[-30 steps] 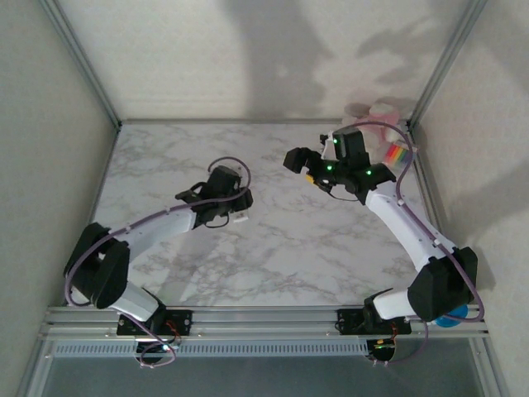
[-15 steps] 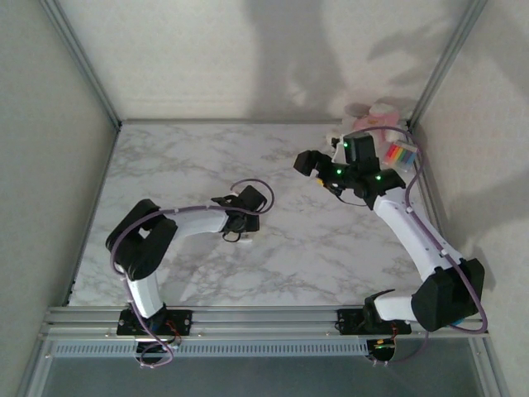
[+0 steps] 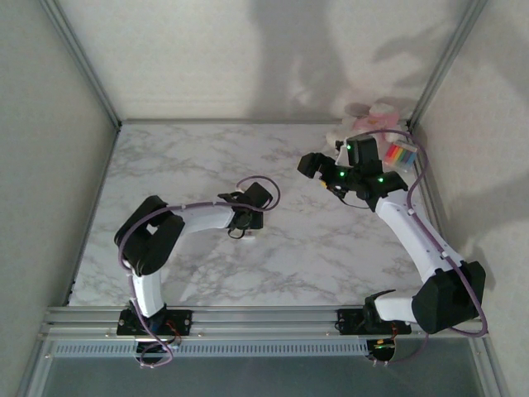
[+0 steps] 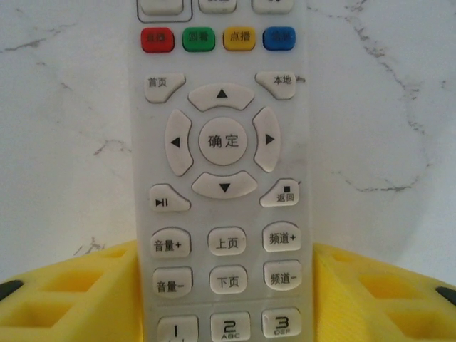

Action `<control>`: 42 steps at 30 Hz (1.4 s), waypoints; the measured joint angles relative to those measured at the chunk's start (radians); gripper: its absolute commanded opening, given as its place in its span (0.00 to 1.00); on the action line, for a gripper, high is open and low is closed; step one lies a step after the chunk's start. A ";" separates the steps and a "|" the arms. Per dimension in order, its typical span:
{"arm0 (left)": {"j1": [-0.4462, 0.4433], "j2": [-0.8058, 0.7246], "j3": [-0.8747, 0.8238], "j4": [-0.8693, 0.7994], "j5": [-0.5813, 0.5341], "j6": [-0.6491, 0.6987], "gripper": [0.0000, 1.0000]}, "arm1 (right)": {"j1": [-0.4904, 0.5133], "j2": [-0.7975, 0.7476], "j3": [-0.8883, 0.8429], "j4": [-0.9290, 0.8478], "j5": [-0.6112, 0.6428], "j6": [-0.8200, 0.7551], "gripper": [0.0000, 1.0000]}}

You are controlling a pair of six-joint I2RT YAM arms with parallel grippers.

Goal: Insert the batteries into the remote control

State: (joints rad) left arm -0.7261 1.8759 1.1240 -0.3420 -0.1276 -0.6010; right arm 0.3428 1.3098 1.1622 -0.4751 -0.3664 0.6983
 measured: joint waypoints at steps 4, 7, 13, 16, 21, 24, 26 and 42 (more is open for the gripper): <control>0.000 0.005 0.004 0.000 0.001 0.003 0.72 | 0.000 0.000 -0.005 -0.002 0.000 -0.001 0.99; 0.000 0.004 0.008 -0.001 0.003 0.010 0.85 | 0.000 0.000 -0.005 -0.004 0.009 -0.009 0.99; 0.008 -0.046 0.013 -0.011 0.019 0.017 1.00 | 0.000 -0.005 -0.005 -0.036 0.101 -0.058 0.99; 0.032 -0.128 0.016 -0.018 0.035 0.018 1.00 | 0.000 -0.012 -0.010 -0.058 0.182 -0.106 0.99; 0.161 -0.329 0.018 -0.014 0.035 0.016 1.00 | 0.000 -0.071 -0.134 0.003 0.352 -0.204 0.99; 0.293 -0.465 -0.017 0.027 -0.003 0.013 0.99 | -0.001 -0.125 -0.257 0.070 0.456 -0.290 0.99; 0.385 -0.563 -0.087 0.072 -0.059 0.010 1.00 | -0.002 -0.152 -0.317 0.103 0.526 -0.348 0.99; 0.742 -0.614 -0.735 0.753 -0.361 0.315 1.00 | -0.086 0.022 -0.683 0.785 0.916 -0.652 0.99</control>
State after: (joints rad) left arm 0.0162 1.2621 0.3885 0.4110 -0.4889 -0.2855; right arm 0.2569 1.3315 0.4793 0.3103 0.5491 0.0467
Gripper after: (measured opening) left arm 0.996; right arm 0.988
